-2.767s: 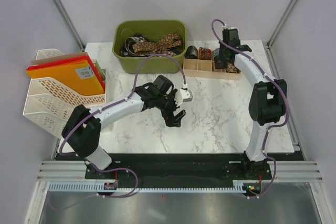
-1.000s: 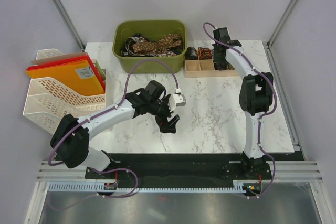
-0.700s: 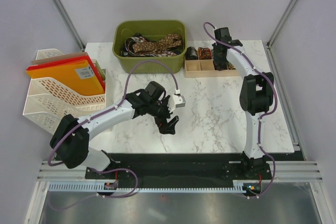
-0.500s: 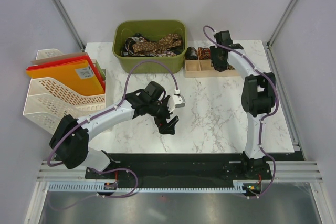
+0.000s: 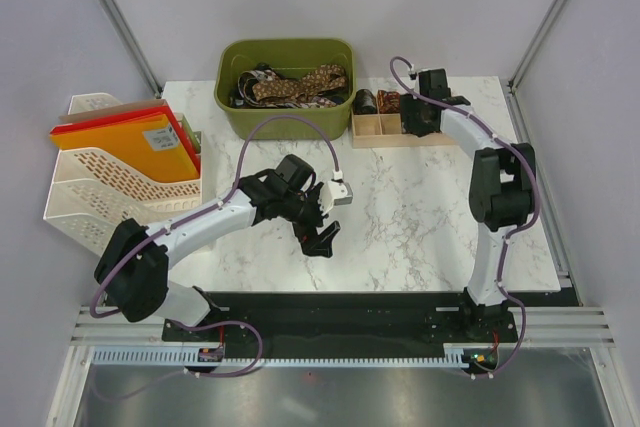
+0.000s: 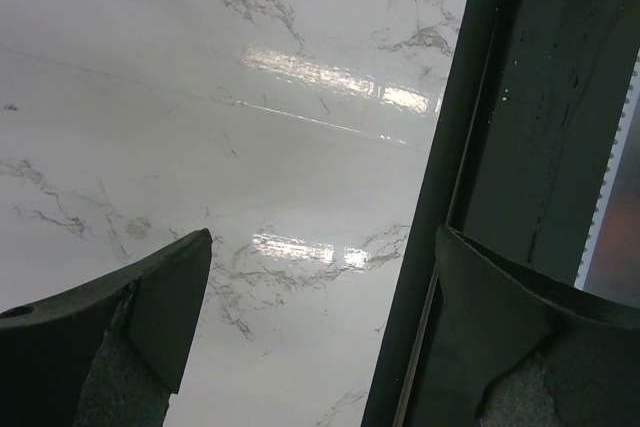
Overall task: Roll the ties
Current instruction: Place the tie in the storage box.
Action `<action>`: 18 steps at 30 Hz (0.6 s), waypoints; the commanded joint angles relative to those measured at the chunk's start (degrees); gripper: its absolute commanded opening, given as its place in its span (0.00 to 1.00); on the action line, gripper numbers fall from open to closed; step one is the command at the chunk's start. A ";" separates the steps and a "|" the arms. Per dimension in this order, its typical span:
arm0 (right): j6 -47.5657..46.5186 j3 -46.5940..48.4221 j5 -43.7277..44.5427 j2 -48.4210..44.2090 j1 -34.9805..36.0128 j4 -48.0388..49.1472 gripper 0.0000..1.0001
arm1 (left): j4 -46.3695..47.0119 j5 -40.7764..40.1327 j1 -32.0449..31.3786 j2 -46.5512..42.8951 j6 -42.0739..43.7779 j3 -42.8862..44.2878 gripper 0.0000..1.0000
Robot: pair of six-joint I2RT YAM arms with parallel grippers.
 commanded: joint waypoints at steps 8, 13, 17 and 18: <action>-2.75 -7.73 -1.56 -6.26 -0.82 8.68 0.72 | -0.46 2.20 0.18 -0.39 -0.49 2.42 1.00; -2.84 -8.54 -1.21 -6.87 -0.82 10.09 0.72 | -0.37 2.38 0.18 -0.30 -0.40 2.42 1.00; -2.58 -8.45 0.19 -6.61 -0.82 11.67 0.72 | -0.46 2.29 0.18 -0.30 -0.48 2.51 1.00; -2.58 -8.36 0.45 -6.26 -0.91 11.85 0.70 | -0.37 2.38 0.18 -0.30 -0.48 2.51 1.00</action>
